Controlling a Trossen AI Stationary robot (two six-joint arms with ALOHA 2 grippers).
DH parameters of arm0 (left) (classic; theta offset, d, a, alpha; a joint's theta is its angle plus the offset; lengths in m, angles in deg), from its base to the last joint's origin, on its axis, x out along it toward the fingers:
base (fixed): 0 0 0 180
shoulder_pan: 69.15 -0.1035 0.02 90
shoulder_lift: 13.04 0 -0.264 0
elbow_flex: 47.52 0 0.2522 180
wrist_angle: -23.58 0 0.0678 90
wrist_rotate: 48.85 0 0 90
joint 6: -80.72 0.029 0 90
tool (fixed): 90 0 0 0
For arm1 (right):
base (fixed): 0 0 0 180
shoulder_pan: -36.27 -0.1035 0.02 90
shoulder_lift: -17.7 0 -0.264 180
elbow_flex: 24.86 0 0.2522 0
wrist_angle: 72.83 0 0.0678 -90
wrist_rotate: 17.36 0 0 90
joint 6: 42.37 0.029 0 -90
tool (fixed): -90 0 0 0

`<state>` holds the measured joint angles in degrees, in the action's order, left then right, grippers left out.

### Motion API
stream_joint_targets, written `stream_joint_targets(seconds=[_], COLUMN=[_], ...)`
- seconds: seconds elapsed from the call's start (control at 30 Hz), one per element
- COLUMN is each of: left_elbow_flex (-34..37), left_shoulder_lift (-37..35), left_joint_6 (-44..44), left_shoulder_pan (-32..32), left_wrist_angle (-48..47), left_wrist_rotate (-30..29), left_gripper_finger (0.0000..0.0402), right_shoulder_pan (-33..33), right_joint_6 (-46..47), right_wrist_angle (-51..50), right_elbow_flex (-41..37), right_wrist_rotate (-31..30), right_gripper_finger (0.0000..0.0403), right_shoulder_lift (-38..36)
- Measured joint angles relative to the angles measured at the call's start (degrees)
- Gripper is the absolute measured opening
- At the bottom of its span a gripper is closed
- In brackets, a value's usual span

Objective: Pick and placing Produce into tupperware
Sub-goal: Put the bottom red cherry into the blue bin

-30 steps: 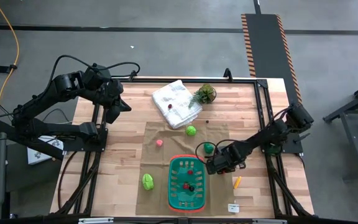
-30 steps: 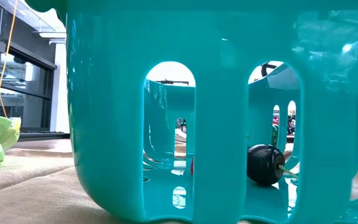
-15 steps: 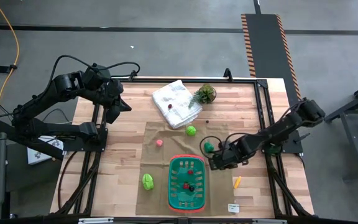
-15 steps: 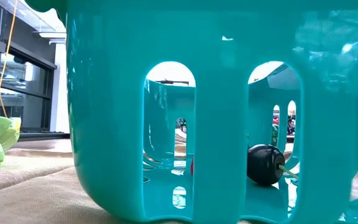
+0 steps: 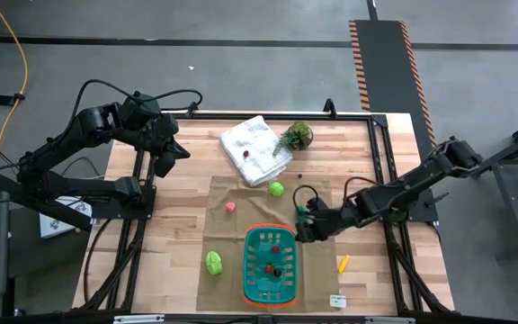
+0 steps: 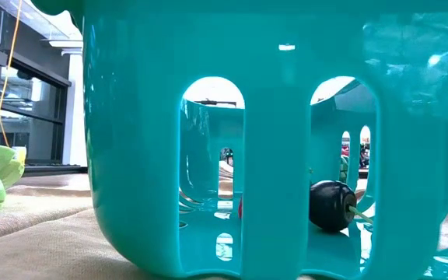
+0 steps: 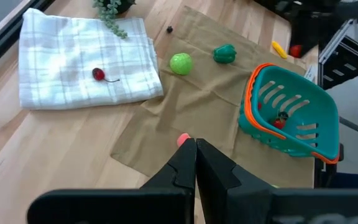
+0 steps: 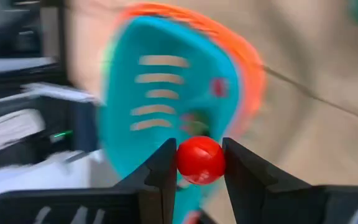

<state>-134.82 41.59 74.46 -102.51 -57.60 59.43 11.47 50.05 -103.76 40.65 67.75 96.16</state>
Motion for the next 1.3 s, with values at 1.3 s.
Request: stream_joint_targets(seconds=[1.3], left_elbow_flex=[0.02], left_shoulder_lift=[0.00], left_joint_6=[-2.92], left_shoulder_pan=[0.00], left_wrist_angle=[-0.53], left_wrist_rotate=[0.27], left_gripper_finger=[0.0001], right_shoulder_pan=[0.44], right_joint_6=[-47.57], right_wrist_angle=[-36.46], right_elbow_flex=[48.84], right_wrist_rotate=[-0.08], right_gripper_finger=[0.0094], right_shoulder_lift=[27.69])
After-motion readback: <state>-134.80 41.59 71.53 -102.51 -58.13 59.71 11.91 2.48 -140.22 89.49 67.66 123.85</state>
